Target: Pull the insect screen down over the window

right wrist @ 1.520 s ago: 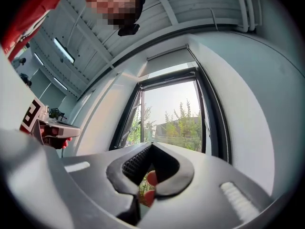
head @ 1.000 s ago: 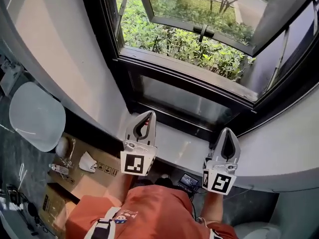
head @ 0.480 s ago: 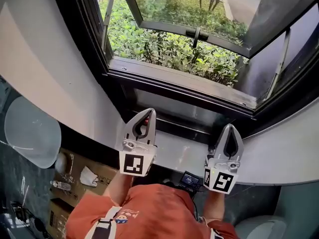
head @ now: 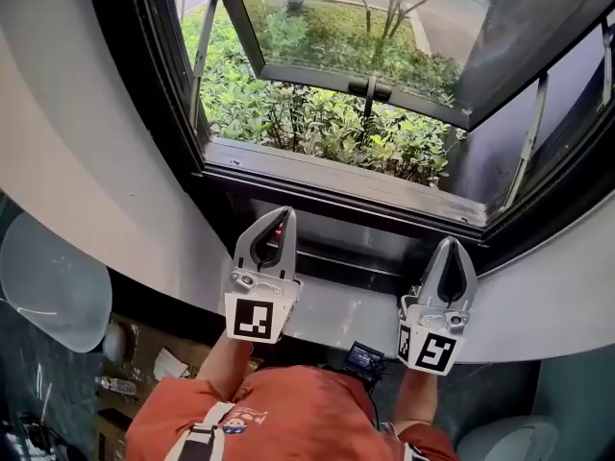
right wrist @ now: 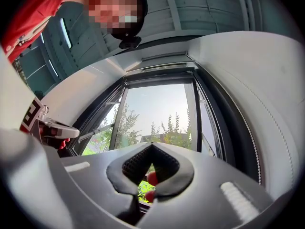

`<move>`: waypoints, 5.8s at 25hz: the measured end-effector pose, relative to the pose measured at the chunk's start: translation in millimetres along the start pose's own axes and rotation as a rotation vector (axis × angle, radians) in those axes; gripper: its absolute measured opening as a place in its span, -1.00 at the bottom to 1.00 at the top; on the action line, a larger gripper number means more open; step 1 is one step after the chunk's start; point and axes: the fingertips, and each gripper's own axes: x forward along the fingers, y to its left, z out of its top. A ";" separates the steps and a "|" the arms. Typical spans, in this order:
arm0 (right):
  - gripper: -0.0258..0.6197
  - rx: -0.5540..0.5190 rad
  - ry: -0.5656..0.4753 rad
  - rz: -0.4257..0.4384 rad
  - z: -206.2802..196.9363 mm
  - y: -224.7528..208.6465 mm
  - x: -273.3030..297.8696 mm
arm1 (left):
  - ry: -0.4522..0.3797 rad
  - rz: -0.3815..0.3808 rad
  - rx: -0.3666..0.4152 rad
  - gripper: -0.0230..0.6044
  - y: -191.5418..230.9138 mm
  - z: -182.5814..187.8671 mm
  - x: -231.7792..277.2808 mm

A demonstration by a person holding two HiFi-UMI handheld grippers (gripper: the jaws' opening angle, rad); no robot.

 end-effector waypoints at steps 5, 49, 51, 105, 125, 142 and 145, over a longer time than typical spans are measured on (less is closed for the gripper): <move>-0.89 -0.027 -0.066 -0.012 18.1 -5.3 18.9 | -0.055 -0.001 0.026 -0.91 9.9 19.1 14.8; -0.89 -0.447 -0.488 -0.042 228.4 -62.2 192.7 | -0.497 0.040 0.430 -0.91 87.2 255.7 139.6; -0.89 -0.480 -0.496 -0.042 237.9 -62.2 200.8 | -0.496 0.039 0.447 -0.91 88.3 262.5 147.9; -0.57 -1.392 -0.050 -0.151 410.2 -128.8 383.4 | -0.137 0.207 1.455 -0.49 111.3 509.5 303.7; -0.28 -1.484 0.138 -0.146 390.6 -149.0 398.4 | -0.038 0.244 1.524 -0.42 122.1 502.9 321.6; -0.30 -1.382 0.178 -0.053 388.6 -142.1 393.5 | -0.029 0.170 1.484 -0.35 120.1 495.2 318.4; -0.29 -1.384 0.172 -0.050 384.6 -139.0 388.8 | -0.019 0.176 1.497 -0.35 118.4 494.1 311.6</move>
